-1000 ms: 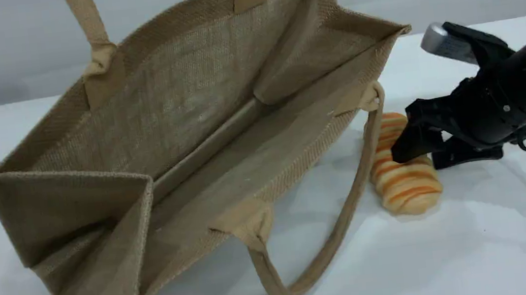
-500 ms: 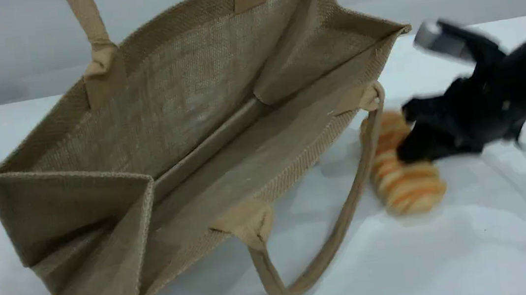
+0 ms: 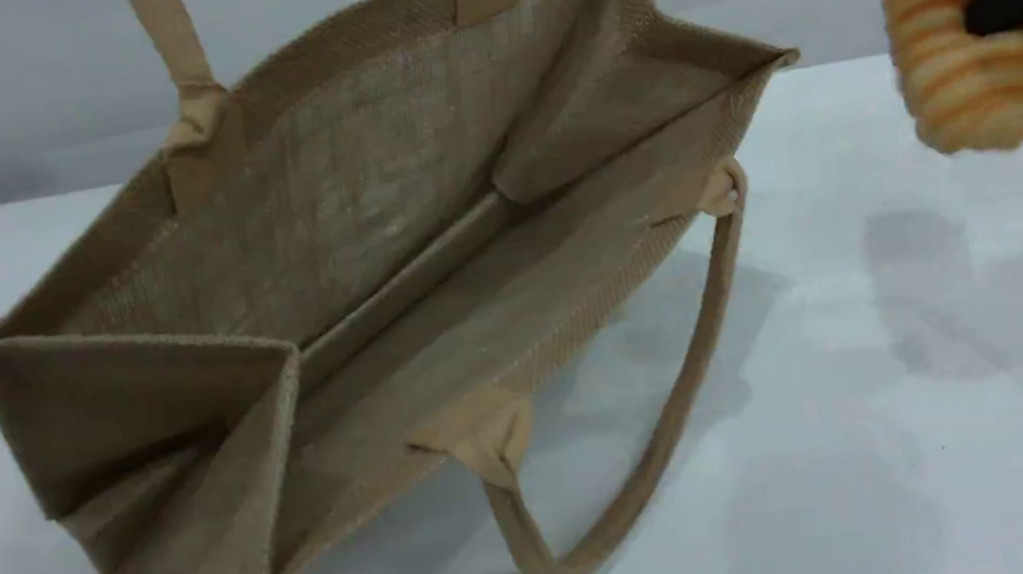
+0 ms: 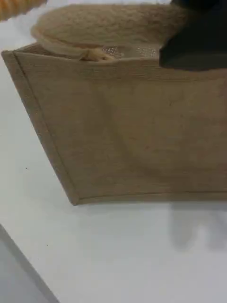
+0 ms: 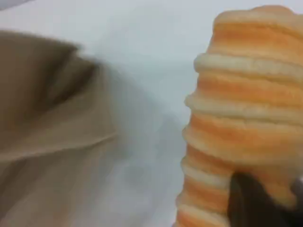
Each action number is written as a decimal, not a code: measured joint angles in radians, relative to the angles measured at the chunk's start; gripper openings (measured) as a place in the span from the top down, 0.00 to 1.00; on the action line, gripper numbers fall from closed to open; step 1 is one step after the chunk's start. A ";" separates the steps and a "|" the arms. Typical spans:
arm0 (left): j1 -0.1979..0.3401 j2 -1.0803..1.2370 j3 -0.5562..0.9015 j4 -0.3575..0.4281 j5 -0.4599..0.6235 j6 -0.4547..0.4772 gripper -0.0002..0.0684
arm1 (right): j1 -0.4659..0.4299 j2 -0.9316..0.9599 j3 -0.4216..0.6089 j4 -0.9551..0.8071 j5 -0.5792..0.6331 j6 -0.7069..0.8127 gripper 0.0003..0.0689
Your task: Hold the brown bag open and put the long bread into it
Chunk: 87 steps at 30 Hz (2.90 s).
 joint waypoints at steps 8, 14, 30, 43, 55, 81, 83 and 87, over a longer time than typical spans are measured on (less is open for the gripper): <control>0.000 0.000 0.000 -0.002 0.000 0.000 0.88 | 0.141 -0.161 0.030 0.036 0.196 0.024 0.93; 0.000 0.000 0.000 -0.002 0.000 0.000 0.88 | 0.327 -0.160 0.030 0.071 0.161 0.030 0.93; 0.000 0.000 0.001 -0.014 0.000 -0.007 0.88 | 0.556 -0.026 0.028 0.277 -0.090 0.062 0.93; 0.000 0.000 0.001 -0.034 0.000 -0.007 0.88 | 0.556 0.157 -0.059 0.454 -0.054 -0.027 0.94; -0.001 0.000 0.001 -0.057 -0.002 -0.007 0.88 | 0.613 0.250 -0.184 0.454 -0.098 0.015 0.94; -0.001 0.000 0.001 -0.056 0.000 -0.007 0.88 | 0.636 0.280 -0.267 0.454 0.004 -0.178 0.26; -0.001 0.000 0.001 -0.056 0.000 -0.007 0.88 | 0.636 0.268 -0.267 0.454 0.011 -0.173 0.25; -0.001 0.000 0.001 -0.053 0.000 -0.007 0.88 | 0.636 0.234 -0.266 0.413 0.031 -0.142 0.25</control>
